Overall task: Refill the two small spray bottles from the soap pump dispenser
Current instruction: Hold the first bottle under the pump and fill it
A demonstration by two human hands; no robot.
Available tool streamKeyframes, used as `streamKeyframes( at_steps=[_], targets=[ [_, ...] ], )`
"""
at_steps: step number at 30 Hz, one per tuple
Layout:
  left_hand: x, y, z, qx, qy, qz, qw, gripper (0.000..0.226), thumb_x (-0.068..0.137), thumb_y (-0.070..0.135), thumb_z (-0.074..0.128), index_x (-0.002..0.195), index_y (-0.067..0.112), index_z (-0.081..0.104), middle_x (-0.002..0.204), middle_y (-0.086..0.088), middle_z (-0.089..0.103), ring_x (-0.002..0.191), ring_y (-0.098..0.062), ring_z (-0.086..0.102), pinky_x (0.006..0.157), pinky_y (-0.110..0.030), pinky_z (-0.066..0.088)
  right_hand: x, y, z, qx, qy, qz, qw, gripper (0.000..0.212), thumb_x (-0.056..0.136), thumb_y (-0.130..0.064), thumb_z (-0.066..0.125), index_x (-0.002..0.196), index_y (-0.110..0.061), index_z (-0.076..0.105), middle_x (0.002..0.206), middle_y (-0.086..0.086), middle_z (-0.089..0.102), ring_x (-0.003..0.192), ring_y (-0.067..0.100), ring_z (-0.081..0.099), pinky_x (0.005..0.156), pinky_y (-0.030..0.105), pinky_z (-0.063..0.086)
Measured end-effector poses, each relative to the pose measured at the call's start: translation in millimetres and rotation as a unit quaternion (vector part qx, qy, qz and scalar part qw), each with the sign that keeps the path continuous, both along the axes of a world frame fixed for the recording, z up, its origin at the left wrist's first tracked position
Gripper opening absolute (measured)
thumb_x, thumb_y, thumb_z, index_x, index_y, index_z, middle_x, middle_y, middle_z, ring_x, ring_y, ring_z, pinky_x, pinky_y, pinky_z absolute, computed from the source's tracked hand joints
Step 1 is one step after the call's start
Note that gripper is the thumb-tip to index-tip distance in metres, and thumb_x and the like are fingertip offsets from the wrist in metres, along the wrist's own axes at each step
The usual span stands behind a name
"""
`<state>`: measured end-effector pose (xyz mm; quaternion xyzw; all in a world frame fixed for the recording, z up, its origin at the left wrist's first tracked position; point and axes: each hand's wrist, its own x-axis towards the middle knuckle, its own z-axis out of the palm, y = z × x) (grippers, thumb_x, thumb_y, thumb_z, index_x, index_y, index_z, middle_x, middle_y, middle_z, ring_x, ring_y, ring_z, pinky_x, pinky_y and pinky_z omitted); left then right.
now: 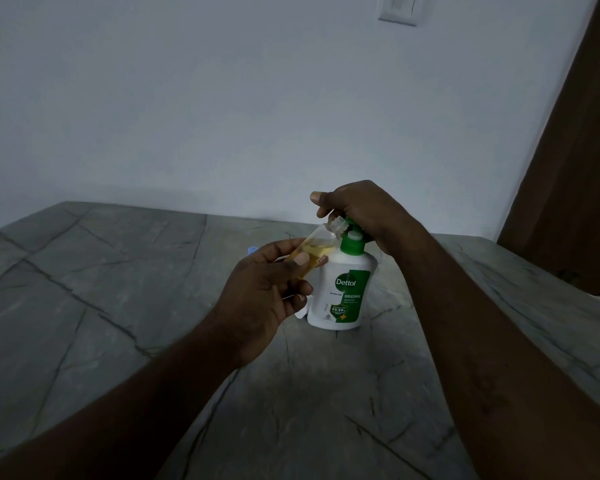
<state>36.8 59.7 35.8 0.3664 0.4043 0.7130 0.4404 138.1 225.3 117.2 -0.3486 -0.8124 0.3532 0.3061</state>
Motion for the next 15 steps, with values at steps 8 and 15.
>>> streamKeyframes(
  at_steps=[8, 15],
  targets=[
    [2.7, -2.9, 2.6, 0.003, 0.013, -0.007, 1.000, 0.053, 0.070, 0.024, 0.065, 0.120, 0.007, 0.065, 0.122, -0.025, 0.067, 0.062, -0.013, 0.057, 0.058, -0.024, 0.049, -0.1, 0.0, -1.1, 0.006, -0.007, 0.001, 1.000, 0.036, 0.092, -0.050, 0.069, 0.090, -0.016, 0.079, 0.097, 0.003, 0.072, 0.085, 0.024, 0.067, 0.079, 0.037, 0.053],
    [1.7, -0.9, 1.3, -0.003, 0.016, -0.004, 1.000, 0.042, 0.079, 0.020, 0.063, 0.119, 0.008, 0.066, 0.111, -0.016, 0.074, 0.063, -0.014, 0.057, 0.058, -0.023, 0.050, -0.6, 1.8, -0.9, -0.027, -0.012, 0.002, 1.000, 0.035, 0.088, -0.051, 0.072, 0.084, -0.017, 0.080, 0.099, 0.004, 0.072, 0.088, 0.025, 0.065, 0.080, 0.039, 0.052]
  ],
)
